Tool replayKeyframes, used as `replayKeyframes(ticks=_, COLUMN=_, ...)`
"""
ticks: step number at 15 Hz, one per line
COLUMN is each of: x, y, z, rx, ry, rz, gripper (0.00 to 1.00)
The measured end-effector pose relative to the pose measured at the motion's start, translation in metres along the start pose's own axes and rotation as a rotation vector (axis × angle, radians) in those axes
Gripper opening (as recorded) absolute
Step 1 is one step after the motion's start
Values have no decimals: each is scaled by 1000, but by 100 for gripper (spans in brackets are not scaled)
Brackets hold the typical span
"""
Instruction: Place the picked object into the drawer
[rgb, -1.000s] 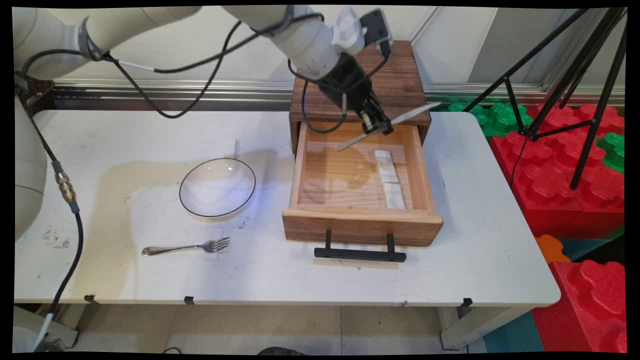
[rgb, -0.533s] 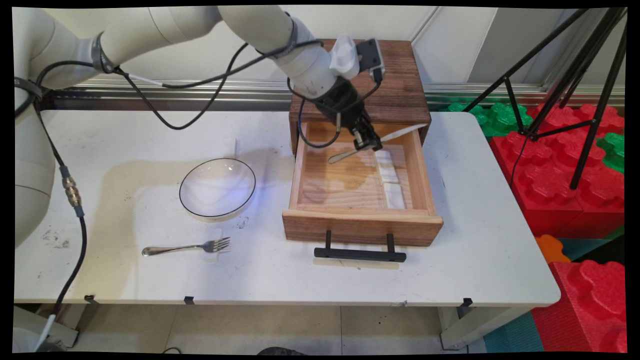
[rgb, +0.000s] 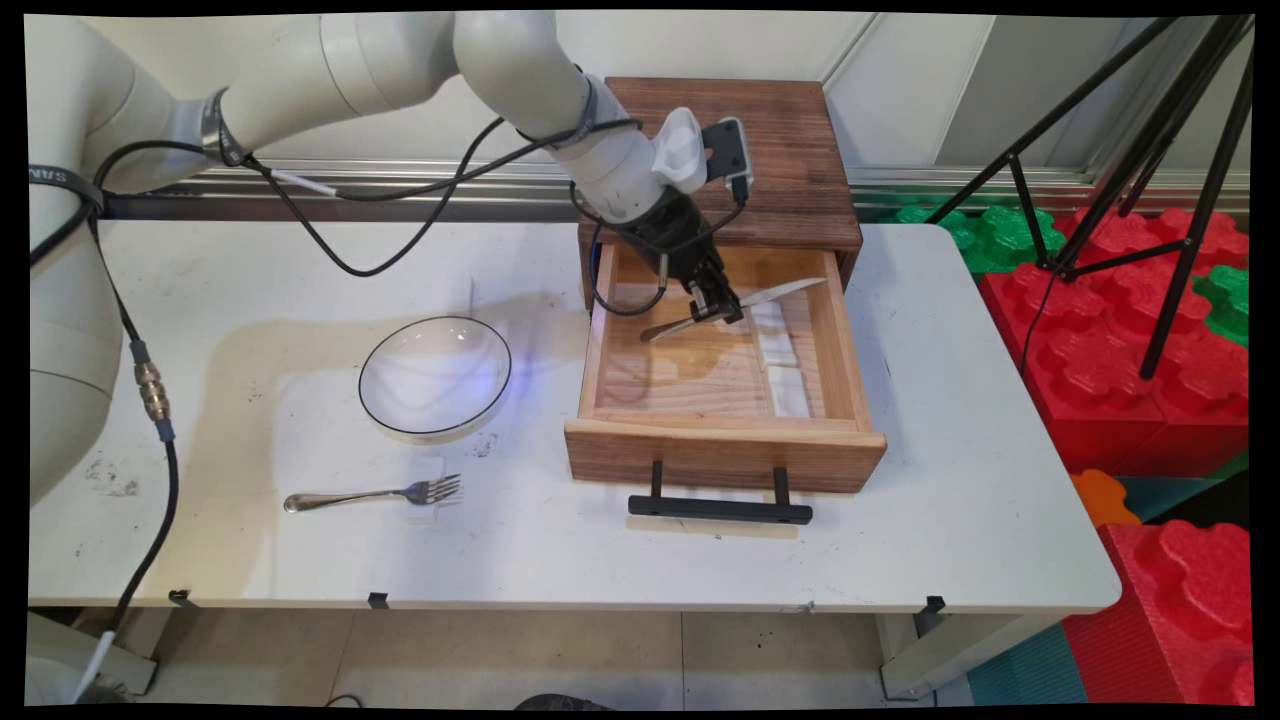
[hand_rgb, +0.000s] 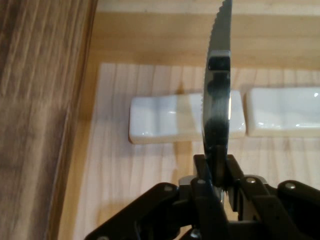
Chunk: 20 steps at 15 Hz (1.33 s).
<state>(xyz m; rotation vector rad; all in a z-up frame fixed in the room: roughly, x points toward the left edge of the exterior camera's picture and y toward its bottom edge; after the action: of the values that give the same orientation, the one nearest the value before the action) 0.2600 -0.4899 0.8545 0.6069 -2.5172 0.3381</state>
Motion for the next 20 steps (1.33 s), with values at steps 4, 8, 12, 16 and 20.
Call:
replayKeyframes(ticks=4, x=-8, y=-4, z=14, rx=-4, ry=-18, rz=-1, gripper=0)
replayKeyframes(ticks=8, x=-12, y=-6, z=22, rx=-6, ry=-26, rz=-4, gripper=0)
replayKeyframes(ticks=12, x=-14, y=-8, z=30, rx=-7, ry=-31, rz=-5, gripper=0)
replayKeyframes(ticks=16, x=-16, y=-9, z=35, rx=-7, ry=-30, rz=-10, gripper=0)
replayKeyframes(ticks=20, x=-17, y=-10, z=39, rx=-9, ry=-28, rz=-11, gripper=100)
